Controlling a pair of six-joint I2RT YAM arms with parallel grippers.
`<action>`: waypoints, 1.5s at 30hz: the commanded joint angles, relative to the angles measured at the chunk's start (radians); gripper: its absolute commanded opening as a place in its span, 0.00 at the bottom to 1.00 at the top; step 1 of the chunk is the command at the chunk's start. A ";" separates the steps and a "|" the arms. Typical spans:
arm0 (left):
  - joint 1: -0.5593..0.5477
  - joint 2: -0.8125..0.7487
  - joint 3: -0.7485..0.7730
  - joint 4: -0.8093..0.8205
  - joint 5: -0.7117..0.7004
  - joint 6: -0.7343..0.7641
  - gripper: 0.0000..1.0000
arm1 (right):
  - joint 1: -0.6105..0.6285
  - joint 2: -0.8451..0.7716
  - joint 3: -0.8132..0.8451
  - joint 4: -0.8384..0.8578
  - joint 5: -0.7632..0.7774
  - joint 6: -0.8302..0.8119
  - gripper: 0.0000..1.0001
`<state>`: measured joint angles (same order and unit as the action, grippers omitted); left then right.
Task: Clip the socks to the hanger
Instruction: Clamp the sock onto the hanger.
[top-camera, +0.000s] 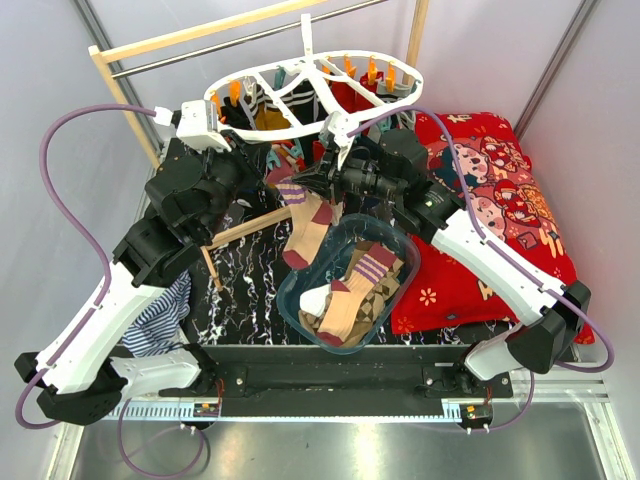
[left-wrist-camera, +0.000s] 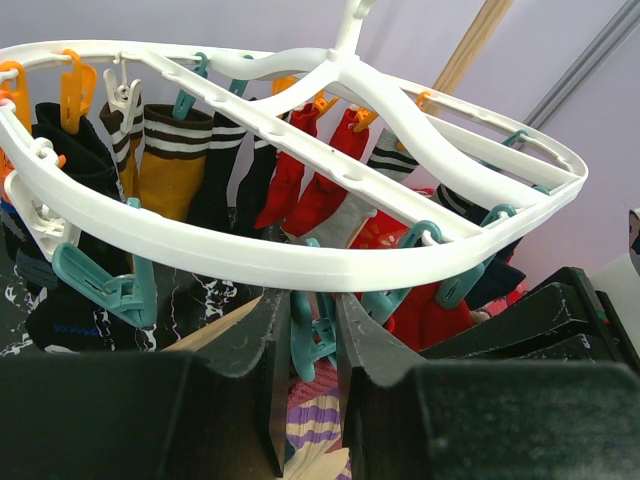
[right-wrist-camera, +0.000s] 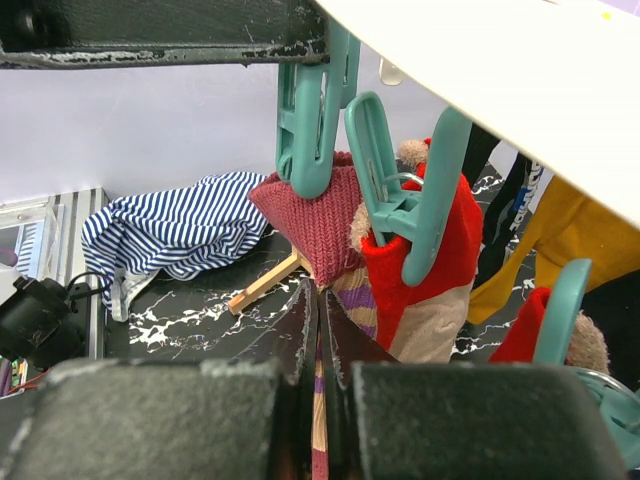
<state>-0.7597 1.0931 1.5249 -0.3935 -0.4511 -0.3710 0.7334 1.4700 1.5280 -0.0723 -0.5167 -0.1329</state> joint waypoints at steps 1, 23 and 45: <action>0.003 -0.021 0.024 0.064 0.006 0.000 0.05 | 0.004 -0.028 0.015 0.052 -0.016 0.001 0.00; 0.003 -0.019 0.024 0.073 -0.024 0.017 0.05 | 0.003 -0.069 -0.015 0.095 -0.059 0.019 0.00; 0.003 -0.030 0.014 0.088 0.057 -0.039 0.05 | 0.006 -0.014 0.003 0.152 -0.077 0.064 0.00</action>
<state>-0.7597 1.0870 1.5249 -0.3817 -0.4366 -0.3901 0.7334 1.4445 1.5066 0.0143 -0.5705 -0.0837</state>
